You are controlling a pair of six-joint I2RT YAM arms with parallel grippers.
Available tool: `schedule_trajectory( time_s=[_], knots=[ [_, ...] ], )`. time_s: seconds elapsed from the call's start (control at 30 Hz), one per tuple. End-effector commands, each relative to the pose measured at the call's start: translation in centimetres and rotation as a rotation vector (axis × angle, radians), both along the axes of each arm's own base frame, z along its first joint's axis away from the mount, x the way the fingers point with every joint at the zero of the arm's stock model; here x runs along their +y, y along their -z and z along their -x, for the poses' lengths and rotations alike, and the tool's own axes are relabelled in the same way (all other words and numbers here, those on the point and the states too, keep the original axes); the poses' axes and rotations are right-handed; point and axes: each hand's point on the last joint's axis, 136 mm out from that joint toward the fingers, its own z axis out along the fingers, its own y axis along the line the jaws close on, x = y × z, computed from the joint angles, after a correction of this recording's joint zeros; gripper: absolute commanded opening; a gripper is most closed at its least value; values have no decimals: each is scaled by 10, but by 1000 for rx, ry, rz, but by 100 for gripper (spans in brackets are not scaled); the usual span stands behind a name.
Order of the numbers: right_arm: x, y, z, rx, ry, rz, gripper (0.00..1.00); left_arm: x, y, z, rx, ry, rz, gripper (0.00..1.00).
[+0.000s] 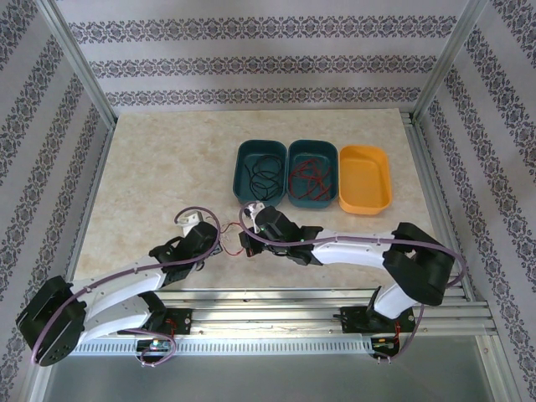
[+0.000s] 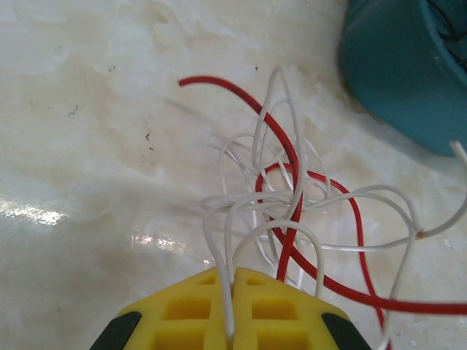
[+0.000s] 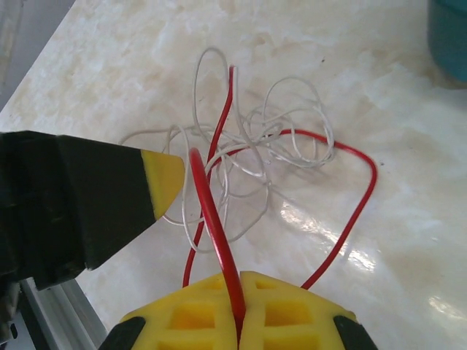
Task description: Untangle the cables
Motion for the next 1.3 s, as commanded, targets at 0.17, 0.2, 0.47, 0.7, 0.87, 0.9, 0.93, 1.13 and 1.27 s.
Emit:
schedule_trajectory(
  time_s=[0.17, 0.2, 0.47, 0.7, 0.87, 0.9, 0.93, 1.13, 1.27],
  knots=[
    [-24, -38, -14, -127, 81, -9, 0, 1, 13, -4, 29, -20, 4, 0],
    [-26, -44, -16, -144, 93, -16, 0, 0, 15, -4, 33, -19, 2, 0],
    [-55, -91, -29, -287, 184, -54, 0, -2, 23, -5, 54, -17, 6, 0],
    [-83, -120, -36, -348, 247, -65, 0, -3, 27, -6, 65, -15, 7, 0],
    [-101, -150, -35, -410, 275, -81, 0, -2, 29, -6, 68, -17, 8, 0],
    [-106, -156, -35, -423, 282, -86, 0, -2, 29, -6, 69, -18, 10, 0],
    [-111, -163, -35, -435, 293, -93, 0, -2, 29, -7, 67, -19, 12, 0],
    [-134, -195, -32, -491, 322, -118, 0, -2, 33, -5, 78, -18, 13, 0],
    [-147, -210, -32, -525, 342, -95, 0, -1, 33, -4, 77, -20, 19, 0]
  ],
)
